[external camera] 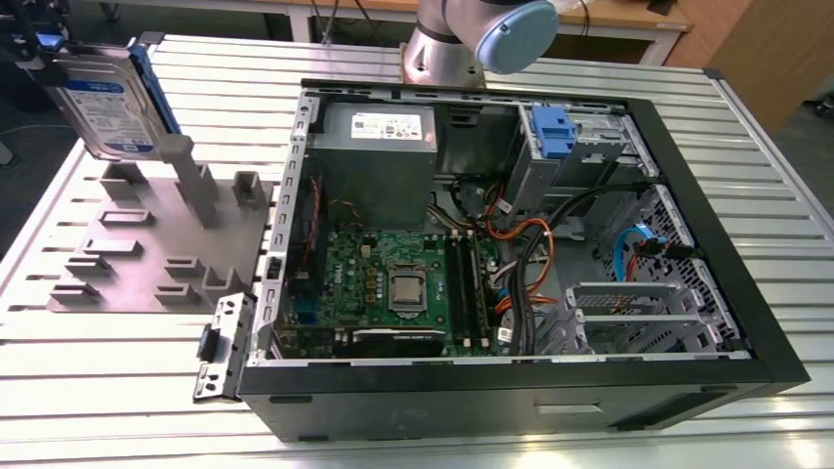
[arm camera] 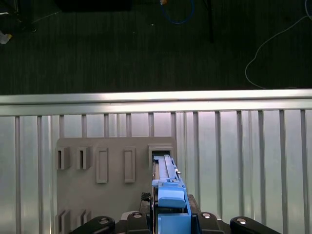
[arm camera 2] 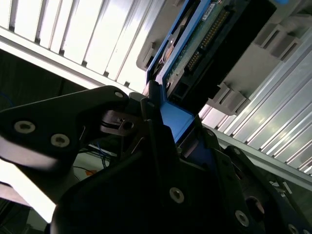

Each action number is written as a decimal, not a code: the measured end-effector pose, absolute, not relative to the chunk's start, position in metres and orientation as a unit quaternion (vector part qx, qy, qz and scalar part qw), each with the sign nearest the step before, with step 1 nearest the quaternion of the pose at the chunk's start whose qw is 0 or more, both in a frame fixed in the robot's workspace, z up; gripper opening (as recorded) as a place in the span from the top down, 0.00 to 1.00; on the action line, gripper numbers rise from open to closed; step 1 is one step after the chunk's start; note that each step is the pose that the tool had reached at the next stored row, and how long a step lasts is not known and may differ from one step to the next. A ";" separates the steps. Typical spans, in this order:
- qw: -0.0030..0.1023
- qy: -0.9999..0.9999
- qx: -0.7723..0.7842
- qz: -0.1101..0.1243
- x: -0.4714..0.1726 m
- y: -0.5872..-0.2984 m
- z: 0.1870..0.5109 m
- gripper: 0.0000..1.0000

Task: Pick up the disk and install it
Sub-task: 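Pick up the disk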

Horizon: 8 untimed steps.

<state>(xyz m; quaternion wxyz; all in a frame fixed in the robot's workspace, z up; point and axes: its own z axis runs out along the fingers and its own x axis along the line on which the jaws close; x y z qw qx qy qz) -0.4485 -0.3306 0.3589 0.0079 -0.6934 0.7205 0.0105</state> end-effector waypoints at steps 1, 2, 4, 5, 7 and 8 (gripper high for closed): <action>0.008 0.721 -0.693 0.011 -0.449 -0.331 0.359 0.63; 0.008 0.720 -0.693 0.011 -0.449 -0.331 0.360 0.63; 0.008 0.720 -0.693 0.010 -0.448 -0.331 0.361 0.63; 0.008 0.720 -0.693 0.010 -0.448 -0.331 0.361 0.63; 0.008 0.720 -0.693 0.010 -0.448 -0.331 0.362 0.63; 0.008 0.721 -0.693 0.010 -0.448 -0.331 0.362 0.63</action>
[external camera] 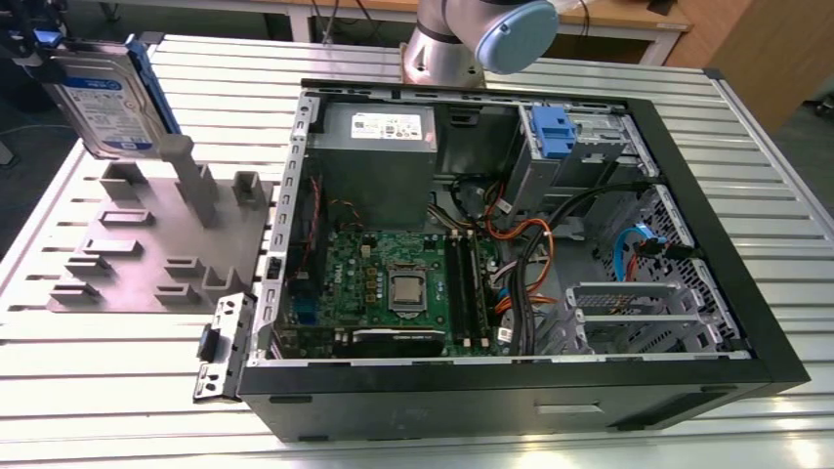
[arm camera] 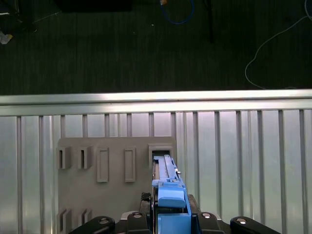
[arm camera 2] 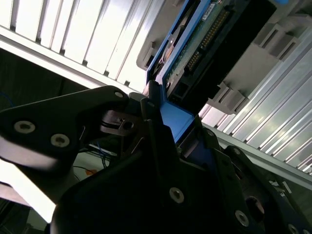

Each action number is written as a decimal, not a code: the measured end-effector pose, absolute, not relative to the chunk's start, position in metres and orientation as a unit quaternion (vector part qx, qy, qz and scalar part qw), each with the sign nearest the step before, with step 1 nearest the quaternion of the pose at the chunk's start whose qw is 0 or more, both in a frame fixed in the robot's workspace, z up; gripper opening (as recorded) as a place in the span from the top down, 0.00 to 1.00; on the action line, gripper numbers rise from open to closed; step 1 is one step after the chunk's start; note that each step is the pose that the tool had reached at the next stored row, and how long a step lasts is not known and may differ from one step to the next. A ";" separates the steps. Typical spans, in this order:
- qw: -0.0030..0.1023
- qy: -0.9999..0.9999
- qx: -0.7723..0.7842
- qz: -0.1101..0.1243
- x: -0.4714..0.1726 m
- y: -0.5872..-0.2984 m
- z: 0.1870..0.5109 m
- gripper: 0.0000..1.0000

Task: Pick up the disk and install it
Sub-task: 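Pick up the disk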

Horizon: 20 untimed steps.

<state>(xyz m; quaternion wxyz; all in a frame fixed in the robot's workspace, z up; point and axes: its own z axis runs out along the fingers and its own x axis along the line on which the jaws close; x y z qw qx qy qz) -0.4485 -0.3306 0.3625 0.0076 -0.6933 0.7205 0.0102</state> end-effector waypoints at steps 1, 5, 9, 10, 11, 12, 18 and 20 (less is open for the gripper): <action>0.008 0.721 -0.693 0.010 -0.448 -0.331 0.363 0.63; 0.007 0.720 -0.693 0.010 -0.448 -0.331 0.364 0.63; 0.007 0.720 -0.693 0.010 -0.448 -0.331 0.365 0.63; 0.007 0.720 -0.693 0.010 -0.448 -0.331 0.365 0.63; 0.007 0.720 -0.693 0.010 -0.448 -0.331 0.366 0.63; 0.007 0.720 -0.693 0.010 -0.449 -0.331 0.366 0.63; 0.007 0.720 -0.693 0.010 -0.449 -0.331 0.368 0.63; 0.007 0.720 -0.693 0.010 -0.449 -0.331 0.368 0.63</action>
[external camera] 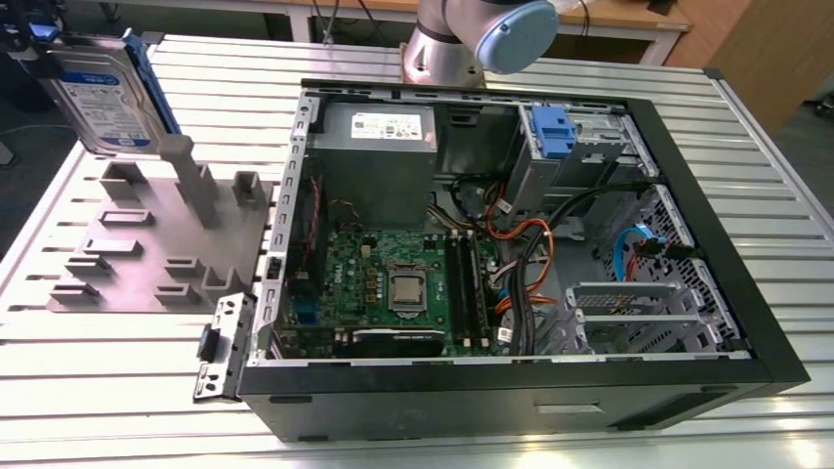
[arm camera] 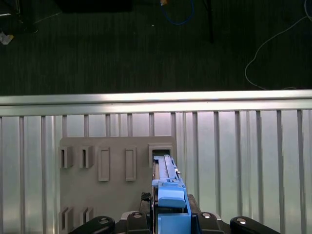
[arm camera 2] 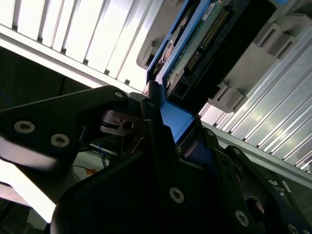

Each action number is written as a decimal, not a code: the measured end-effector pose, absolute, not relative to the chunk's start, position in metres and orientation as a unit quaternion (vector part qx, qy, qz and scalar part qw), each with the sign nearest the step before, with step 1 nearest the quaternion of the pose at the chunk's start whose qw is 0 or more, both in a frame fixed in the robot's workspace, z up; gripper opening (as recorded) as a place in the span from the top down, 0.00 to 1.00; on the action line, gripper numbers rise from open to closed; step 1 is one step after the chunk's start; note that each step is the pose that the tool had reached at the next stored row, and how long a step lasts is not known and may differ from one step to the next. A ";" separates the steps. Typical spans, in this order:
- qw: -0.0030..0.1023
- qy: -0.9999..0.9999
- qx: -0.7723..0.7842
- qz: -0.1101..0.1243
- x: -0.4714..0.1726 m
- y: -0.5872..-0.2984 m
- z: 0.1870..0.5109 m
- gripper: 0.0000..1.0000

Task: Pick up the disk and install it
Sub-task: 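Pick up the disk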

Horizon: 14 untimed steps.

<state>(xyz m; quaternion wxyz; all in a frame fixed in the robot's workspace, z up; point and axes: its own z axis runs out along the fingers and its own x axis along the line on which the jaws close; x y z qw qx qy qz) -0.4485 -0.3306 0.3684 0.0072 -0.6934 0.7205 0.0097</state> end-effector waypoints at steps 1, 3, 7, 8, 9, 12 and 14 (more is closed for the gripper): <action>0.007 0.721 -0.693 0.010 -0.449 -0.331 0.369 0.63; 0.007 0.720 -0.693 0.010 -0.448 -0.331 0.369 0.63; 0.007 0.720 -0.693 0.010 -0.449 -0.331 0.371 0.63; 0.007 0.720 -0.693 0.010 -0.448 -0.331 0.371 0.63; 0.007 0.721 -0.693 0.010 -0.448 -0.331 0.371 0.63; 0.007 0.720 -0.693 0.010 -0.449 -0.331 0.372 0.63; 0.007 0.720 -0.693 0.010 -0.448 -0.331 0.372 0.63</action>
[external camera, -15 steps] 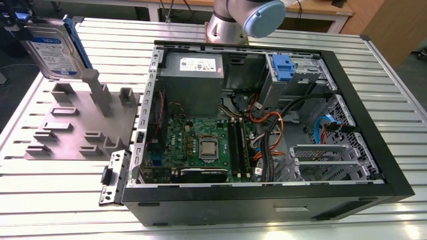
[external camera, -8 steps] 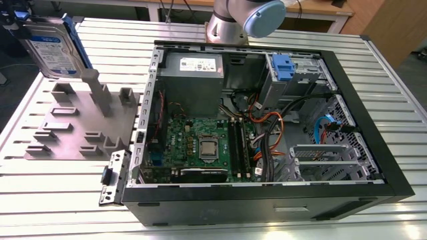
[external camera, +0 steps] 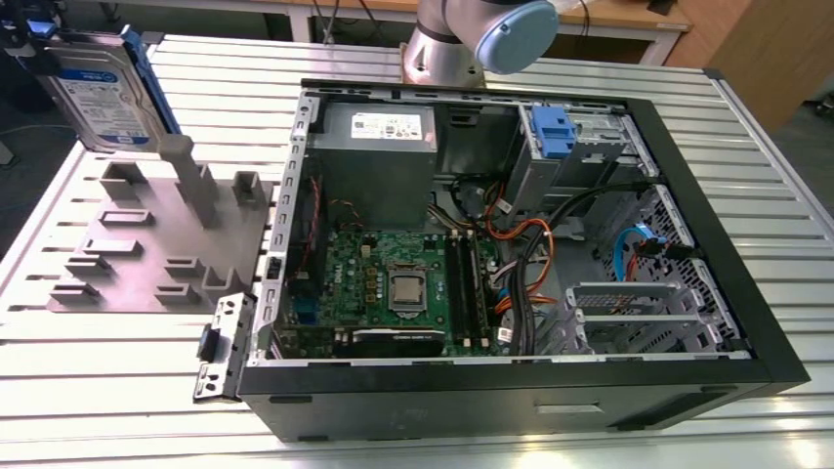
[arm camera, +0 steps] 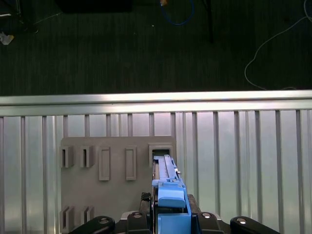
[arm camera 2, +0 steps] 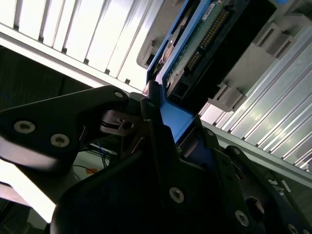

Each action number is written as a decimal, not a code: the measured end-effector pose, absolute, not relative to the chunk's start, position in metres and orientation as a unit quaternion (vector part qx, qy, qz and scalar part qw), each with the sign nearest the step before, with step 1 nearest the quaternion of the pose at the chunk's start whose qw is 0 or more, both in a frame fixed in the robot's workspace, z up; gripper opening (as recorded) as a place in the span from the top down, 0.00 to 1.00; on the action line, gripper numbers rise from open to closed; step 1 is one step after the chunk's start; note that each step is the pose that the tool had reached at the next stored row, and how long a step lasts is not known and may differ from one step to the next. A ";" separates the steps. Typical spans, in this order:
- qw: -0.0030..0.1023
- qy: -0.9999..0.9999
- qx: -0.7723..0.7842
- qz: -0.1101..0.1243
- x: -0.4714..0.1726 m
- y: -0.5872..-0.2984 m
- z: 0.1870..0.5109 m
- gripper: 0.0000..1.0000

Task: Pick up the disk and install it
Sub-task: 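Pick up the disk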

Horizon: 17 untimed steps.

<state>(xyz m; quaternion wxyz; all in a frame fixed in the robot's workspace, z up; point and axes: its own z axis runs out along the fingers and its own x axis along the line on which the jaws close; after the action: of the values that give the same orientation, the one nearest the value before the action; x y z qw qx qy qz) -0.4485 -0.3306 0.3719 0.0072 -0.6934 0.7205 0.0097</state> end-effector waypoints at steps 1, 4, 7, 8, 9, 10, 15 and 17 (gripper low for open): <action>0.007 0.720 -0.693 0.010 -0.449 -0.331 0.372 0.63; 0.007 0.720 -0.693 0.010 -0.448 -0.331 0.373 0.63; 0.007 0.720 -0.693 0.010 -0.449 -0.331 0.374 0.63; 0.007 0.720 -0.693 0.010 -0.449 -0.331 0.374 0.63; 0.007 0.721 -0.693 0.010 -0.448 -0.331 0.374 0.63; 0.007 0.720 -0.693 0.010 -0.448 -0.331 0.375 0.63; 0.007 0.720 -0.693 0.010 -0.448 -0.331 0.376 0.63; 0.007 0.721 -0.693 0.010 -0.449 -0.331 0.376 0.63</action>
<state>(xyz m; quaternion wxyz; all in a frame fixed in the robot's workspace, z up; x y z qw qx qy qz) -0.4485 -0.3306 0.3764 0.0072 -0.6933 0.7205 0.0097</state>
